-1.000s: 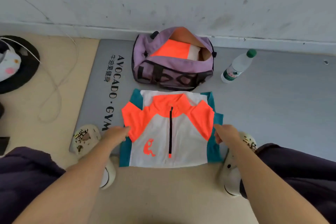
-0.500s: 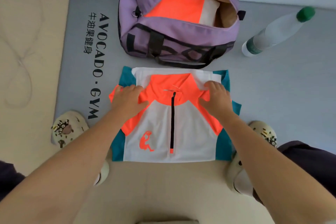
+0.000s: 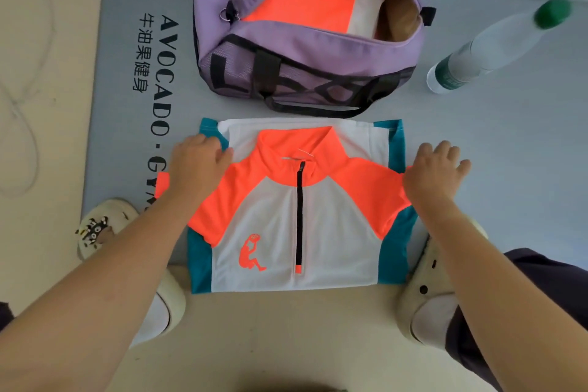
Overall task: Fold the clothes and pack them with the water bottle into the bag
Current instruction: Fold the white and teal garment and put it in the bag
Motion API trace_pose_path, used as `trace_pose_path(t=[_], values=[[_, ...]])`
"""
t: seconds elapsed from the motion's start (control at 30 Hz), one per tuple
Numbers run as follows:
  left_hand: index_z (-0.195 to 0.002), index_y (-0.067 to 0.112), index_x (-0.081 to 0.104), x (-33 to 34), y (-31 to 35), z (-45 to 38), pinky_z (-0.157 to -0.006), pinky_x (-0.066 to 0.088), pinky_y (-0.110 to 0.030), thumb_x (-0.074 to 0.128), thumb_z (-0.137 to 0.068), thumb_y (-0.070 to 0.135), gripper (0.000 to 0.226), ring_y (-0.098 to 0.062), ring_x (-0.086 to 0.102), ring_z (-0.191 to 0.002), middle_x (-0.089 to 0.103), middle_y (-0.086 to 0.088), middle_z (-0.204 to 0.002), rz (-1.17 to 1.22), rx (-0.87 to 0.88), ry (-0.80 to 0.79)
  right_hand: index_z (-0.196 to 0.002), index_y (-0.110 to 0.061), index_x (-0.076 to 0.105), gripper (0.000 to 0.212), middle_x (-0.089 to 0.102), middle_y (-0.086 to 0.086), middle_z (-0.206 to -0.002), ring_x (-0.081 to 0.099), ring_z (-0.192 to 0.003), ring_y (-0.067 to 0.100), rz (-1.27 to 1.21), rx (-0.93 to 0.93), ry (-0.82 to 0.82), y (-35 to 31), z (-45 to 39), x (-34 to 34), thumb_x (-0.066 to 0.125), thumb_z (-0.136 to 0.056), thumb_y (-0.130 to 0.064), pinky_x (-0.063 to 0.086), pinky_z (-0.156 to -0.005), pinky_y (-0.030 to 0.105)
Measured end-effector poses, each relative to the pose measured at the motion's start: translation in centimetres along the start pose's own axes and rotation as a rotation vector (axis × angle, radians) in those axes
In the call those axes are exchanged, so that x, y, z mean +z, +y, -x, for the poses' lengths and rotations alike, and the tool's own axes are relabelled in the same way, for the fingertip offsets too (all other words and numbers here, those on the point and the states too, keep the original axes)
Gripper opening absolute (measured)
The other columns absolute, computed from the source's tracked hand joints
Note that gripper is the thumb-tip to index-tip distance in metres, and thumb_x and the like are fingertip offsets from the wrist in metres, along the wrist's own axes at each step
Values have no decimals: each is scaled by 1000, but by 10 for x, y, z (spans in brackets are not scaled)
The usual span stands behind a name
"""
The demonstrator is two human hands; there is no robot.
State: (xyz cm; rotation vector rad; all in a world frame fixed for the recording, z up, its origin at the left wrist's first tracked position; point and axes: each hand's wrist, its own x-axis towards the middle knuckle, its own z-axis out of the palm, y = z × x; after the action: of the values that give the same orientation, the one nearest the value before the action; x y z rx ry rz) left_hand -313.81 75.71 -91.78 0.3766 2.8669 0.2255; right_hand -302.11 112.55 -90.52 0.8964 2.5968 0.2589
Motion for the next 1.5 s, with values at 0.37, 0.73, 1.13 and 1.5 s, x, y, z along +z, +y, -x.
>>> trace_pose_path(t=[0.37,0.73,1.13,1.5], values=[[-62,18,37,13,26,5,-64,32,-35,66,-86,39,43,-24,48,-70,43,0,-65,313,-193,-370,-99,-12,61,30,64,10,-102,53,-108,33,-458,-241,-281,-64,10,5,63,-87,-40,33,-88,40],[-86,9,55,15,32,6,-70,44,-45,55,-97,33,26,-35,57,-80,61,-14,-80,460,-207,-26,-88,-24,55,10,60,-3,-78,55,-84,24,-732,-166,-127,-52,8,9,57,-93,-33,22,-80,32],[-152,33,23,53,108,51,-114,19,-48,51,-90,58,72,-26,6,-150,8,0,-164,-108,402,-372,-94,-25,56,18,47,-10,-76,50,-91,19,28,-435,-446,-4,-23,-10,61,-84,-40,27,-93,42],[-122,21,60,37,139,59,-108,25,-42,55,-90,49,42,-28,28,-139,42,-6,-145,120,214,-312,-105,-12,63,22,58,5,-100,54,-99,26,-81,-392,-558,48,-9,-59,56,-93,-30,39,-77,31]])
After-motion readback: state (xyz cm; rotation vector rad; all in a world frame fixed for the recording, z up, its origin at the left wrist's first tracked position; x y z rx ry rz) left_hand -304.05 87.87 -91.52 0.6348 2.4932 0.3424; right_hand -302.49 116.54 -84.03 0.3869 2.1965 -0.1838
